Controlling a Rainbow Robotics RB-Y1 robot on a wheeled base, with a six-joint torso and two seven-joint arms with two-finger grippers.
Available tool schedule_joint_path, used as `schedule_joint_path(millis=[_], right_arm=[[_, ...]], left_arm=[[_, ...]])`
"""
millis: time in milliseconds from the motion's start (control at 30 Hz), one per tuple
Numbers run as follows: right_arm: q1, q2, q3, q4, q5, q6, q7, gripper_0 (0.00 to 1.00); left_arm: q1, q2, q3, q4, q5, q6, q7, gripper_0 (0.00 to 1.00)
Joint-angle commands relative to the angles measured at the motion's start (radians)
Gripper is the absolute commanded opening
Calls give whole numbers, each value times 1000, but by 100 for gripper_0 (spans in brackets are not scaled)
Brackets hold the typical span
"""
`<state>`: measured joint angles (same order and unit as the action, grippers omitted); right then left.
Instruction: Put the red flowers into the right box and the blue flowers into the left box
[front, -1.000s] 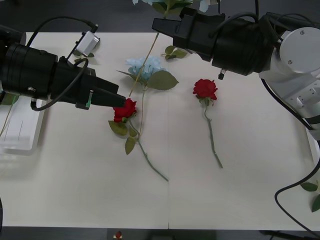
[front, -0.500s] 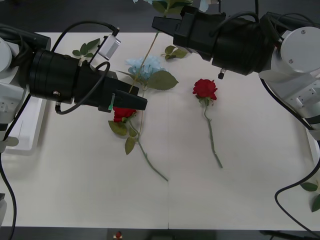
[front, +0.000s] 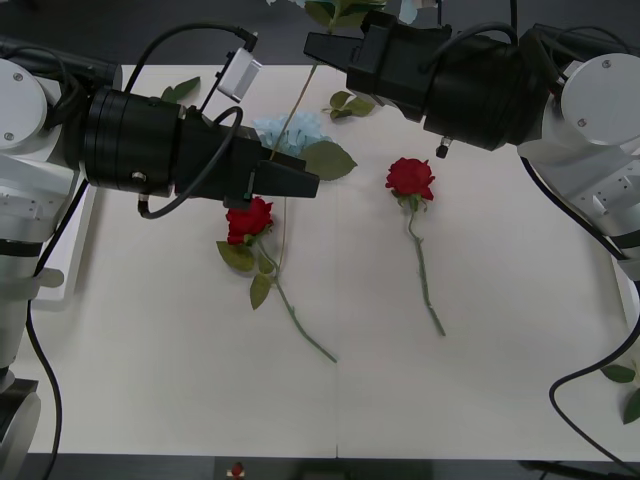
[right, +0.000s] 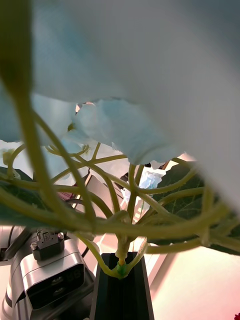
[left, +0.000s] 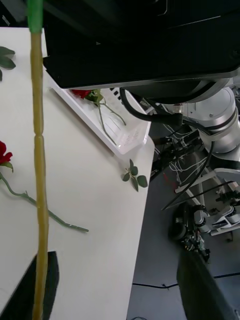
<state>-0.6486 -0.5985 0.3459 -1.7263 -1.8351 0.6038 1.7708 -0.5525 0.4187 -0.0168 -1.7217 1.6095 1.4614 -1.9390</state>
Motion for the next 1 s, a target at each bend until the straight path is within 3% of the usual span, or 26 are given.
schedule_joint_path(millis=[33, 733, 767, 833, 867, 1000], right_arm=[[-17, 26, -5, -13, -12, -13, 18, 0], [-17, 26, -5, -13, -32, -18, 22, 0], [-17, 25, -5, -13, -30, -18, 26, 14], [-17, 19, -5, -13, -12, -18, 29, 50], [-17, 17, -5, -13, -1, -19, 29, 62], [-17, 16, -5, -13, 11, -22, 39, 81]], left_arm=[[-32, 3, 6, -16, -3, -7, 14, 0], [-30, 3, 9, -16, 4, -7, 22, 0], [-30, 3, 11, -16, 7, -7, 22, 0], [-30, 3, 14, -16, 10, -7, 22, 0], [-30, 3, 15, -16, 12, -7, 22, 0], [-26, 5, 23, -16, 13, -7, 22, 0]])
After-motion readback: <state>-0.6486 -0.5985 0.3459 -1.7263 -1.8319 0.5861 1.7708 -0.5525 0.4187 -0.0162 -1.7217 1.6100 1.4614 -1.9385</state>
